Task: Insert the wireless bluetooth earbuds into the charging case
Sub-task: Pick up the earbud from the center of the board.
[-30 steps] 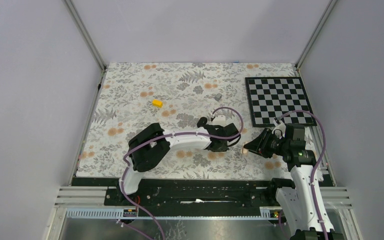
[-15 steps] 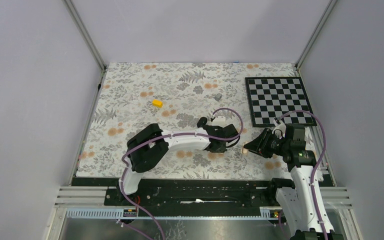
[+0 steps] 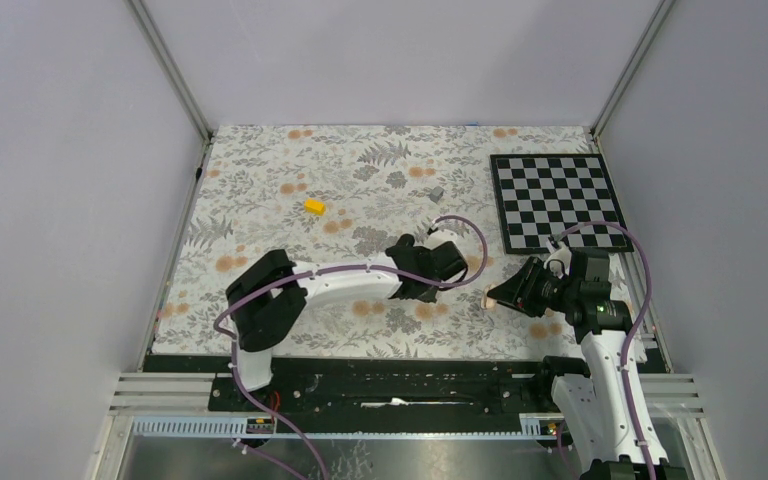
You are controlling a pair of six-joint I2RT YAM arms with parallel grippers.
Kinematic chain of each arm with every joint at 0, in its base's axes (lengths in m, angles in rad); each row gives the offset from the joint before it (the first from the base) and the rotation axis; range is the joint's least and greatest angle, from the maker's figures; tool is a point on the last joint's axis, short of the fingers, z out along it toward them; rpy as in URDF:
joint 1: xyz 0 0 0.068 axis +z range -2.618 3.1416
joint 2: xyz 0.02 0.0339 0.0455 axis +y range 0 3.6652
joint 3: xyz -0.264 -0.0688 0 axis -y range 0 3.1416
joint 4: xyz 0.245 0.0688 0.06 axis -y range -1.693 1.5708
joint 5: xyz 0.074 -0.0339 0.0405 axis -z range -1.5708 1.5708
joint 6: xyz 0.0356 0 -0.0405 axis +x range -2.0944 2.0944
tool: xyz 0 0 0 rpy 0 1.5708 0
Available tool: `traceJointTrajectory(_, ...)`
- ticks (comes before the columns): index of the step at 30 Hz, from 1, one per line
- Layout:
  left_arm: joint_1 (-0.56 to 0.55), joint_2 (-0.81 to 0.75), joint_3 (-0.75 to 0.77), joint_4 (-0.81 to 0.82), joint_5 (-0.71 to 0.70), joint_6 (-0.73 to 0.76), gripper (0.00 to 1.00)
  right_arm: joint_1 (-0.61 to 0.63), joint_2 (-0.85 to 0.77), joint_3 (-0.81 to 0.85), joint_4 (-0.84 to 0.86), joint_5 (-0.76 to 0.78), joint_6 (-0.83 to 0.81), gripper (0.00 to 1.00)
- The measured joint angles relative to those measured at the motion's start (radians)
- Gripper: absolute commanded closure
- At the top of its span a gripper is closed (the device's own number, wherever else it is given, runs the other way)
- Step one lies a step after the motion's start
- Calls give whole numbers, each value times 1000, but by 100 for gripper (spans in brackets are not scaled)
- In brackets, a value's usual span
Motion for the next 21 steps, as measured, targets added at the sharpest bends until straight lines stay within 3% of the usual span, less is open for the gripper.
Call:
traceJointTrajectory(10,51,-73,-205,138,56,351,75,0,2,0,0,0,-1,100)
traceJointTrajectory(21,60,-73,-239,211,131,436,57,0,11,-2,0,0,-1,100)
